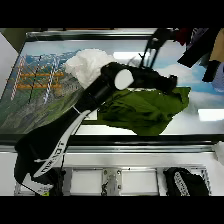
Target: Fold the clothes and pants, and hang the long-sleeved shirts on hangers.
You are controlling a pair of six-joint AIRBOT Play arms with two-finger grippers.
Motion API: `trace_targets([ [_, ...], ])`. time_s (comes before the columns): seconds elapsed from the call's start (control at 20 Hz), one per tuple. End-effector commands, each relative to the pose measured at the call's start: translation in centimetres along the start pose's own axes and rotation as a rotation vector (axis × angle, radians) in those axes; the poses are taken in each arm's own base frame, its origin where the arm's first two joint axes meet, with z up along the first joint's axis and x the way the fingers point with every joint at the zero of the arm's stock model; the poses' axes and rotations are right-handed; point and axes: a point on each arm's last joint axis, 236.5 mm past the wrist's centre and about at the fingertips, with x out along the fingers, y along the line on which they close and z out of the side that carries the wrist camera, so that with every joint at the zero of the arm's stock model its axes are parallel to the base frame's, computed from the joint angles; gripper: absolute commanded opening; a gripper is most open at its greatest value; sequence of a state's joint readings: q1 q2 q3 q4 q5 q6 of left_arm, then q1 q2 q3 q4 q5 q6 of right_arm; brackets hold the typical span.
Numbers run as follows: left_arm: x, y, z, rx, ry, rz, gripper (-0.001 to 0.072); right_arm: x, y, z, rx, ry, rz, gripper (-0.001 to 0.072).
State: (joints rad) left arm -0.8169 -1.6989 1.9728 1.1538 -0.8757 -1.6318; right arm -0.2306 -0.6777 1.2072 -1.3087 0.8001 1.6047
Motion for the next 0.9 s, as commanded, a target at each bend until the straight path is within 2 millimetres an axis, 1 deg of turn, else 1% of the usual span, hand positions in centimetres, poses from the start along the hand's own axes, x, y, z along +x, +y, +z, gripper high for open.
trace_targets([
  [0.0, -3.4, 9.1, -1.5, -0.129, 0.071, 0.137, 0.0652, 0.2, -0.2, -3.6, -0.011, 0.151, -0.005, 0.0497],
  [0.05, -4.8, 12.2, -2.5, -0.176, 0.089, 0.184, 0.0652, 0.5, -0.3, -5.2, -0.024, 0.219, -0.002, 0.0497],
  [0.1, -6.0, 15.3, -4.1, -0.229, 0.122, 0.231, 0.0652, 1.0, -0.2, -7.1, -0.037, 0.296, 0.013, 0.0498],
  [0.15, -7.1, 17.8, -6.1, -0.28, 0.16, 0.27, 0.0652, 1.6, 0.2, -8.9, -0.039, 0.36, 0.043, 0.0503],
  [0.2, -8.0, 20.2, -8.3, -0.335, 0.194, 0.308, 0.0652, 2.4, 1.0, -11.0, -0.03, 0.424, 0.098, 0.0598],
  [0.25, -8.6, 22.1, -10.3, -0.379, 0.225, 0.336, 0.0652, 3.1, 2.0, -13.1, -0.021, 0.484, 0.157, 0.068],
  [0.35, -9.5, 25.5, -14.7, -0.475, 0.287, 0.387, 0.0652, 4.5, 3.7, -18.2, -0.017, 0.626, 0.241, 0.068],
  [0.4, -9.9, 26.8, -16.9, -0.519, 0.32, 0.408, 0.0652, 5.0, 4.7, -21.0, -0.054, 0.699, 0.281, 0.068],
  [0.5, -10.6, 28.6, -20.6, -0.593, 0.37, 0.44, 0.0652, 5.7, 7.2, -25.6, -0.18, 0.811, 0.39, 0.068],
  [0.55, -10.9, 29.3, -22.2, -0.625, 0.39, 0.453, 0.0652, 6.0, 8.7, -27.4, -0.239, 0.846, 0.441, 0.068],
  [0.65, -11.2, 30.0, -24.6, -0.655, 0.414, 0.446, 0.0652, 7.0, 10.9, -30.1, -0.299, 0.877, 0.496, 0.068],
  [0.75, -10.2, 28.9, -25.6, -0.685, 0.392, 0.341, 0.0651, 8.1, 12.5, -32.1, -0.324, 0.883, 0.519, 0.068],
  [0.85, -9.1, 27.3, -26.3, -0.691, 0.372, 0.238, 0.0652, 8.9, 13.7, -33.5, -0.339, 0.895, 0.534, 0.0681],
])
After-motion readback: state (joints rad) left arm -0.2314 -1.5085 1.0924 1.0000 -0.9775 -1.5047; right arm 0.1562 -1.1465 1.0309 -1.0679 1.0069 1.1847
